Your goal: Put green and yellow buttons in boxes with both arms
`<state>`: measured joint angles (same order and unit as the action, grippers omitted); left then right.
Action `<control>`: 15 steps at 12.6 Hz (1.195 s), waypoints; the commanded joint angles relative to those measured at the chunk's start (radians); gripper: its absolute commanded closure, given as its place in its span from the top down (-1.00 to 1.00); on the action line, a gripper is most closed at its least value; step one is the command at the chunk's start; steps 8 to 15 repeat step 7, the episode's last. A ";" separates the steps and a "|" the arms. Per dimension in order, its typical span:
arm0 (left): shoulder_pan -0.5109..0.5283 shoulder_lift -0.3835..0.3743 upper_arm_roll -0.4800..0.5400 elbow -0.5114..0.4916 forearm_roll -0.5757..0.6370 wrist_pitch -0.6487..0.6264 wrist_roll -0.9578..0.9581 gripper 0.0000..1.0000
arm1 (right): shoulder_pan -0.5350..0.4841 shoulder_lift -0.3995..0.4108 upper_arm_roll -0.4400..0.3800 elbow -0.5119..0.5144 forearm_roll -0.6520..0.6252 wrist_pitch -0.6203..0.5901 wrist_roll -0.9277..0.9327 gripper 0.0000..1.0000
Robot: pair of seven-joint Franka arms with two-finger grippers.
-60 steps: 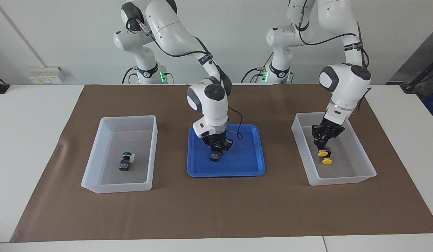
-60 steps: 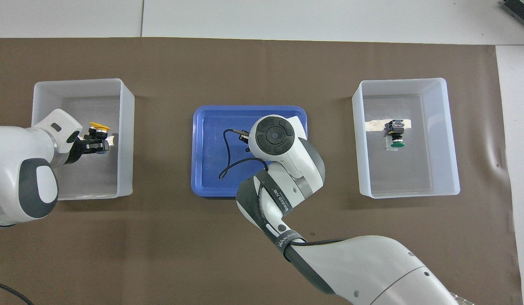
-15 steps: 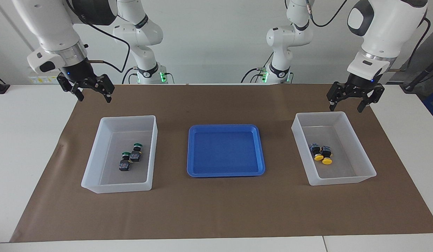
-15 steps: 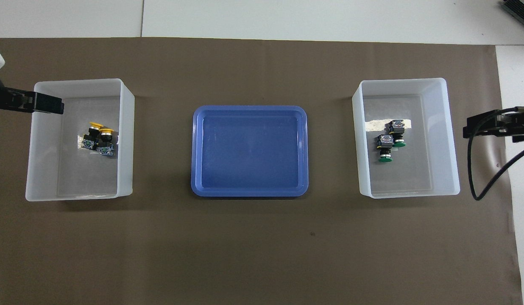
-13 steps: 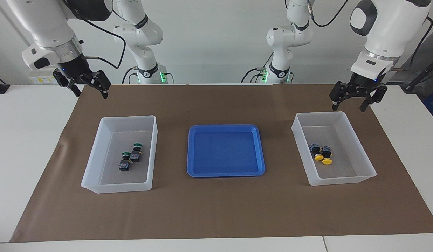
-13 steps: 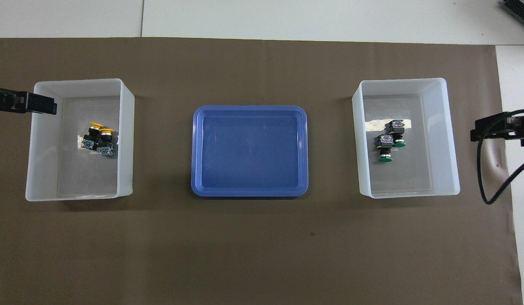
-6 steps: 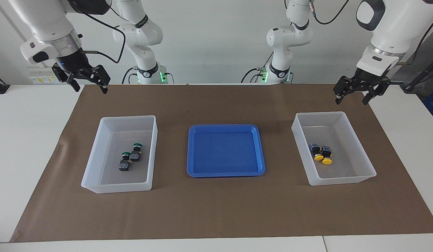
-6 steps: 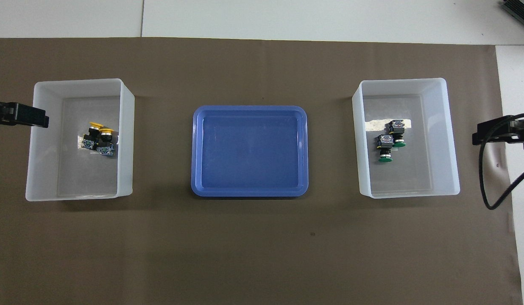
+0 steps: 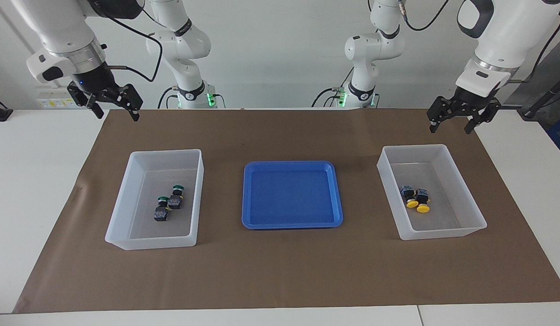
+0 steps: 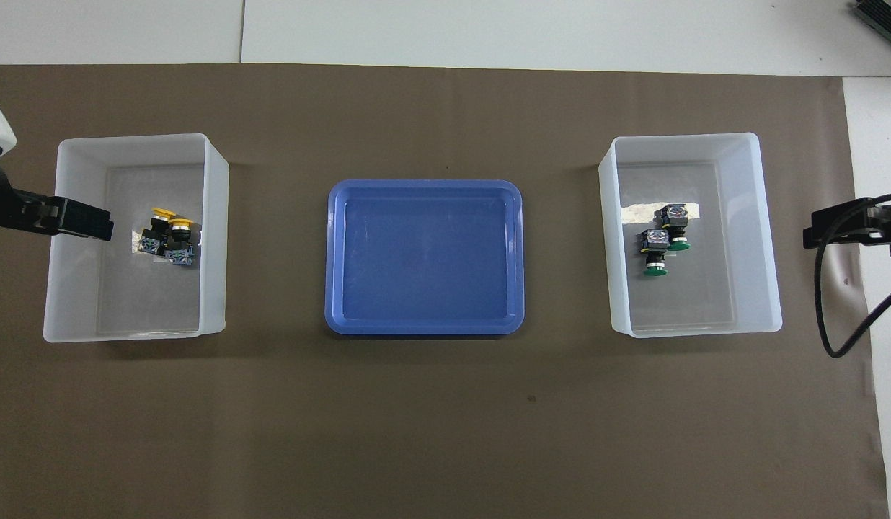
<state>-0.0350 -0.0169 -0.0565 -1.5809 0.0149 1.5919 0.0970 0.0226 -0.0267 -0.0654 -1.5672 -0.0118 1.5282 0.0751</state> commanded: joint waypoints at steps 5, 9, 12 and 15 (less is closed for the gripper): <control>-0.023 -0.017 0.024 0.012 -0.021 -0.067 -0.013 1.00 | -0.001 -0.021 0.013 -0.017 -0.002 -0.022 -0.001 1.00; -0.023 -0.020 0.024 0.012 -0.021 -0.082 -0.011 1.00 | -0.003 -0.022 0.013 -0.016 0.000 -0.043 -0.005 1.00; -0.023 -0.020 0.024 0.012 -0.021 -0.082 -0.011 1.00 | -0.003 -0.022 0.013 -0.016 0.000 -0.043 -0.005 1.00; -0.023 -0.020 0.024 0.012 -0.021 -0.082 -0.011 1.00 | -0.003 -0.022 0.013 -0.016 0.000 -0.043 -0.005 1.00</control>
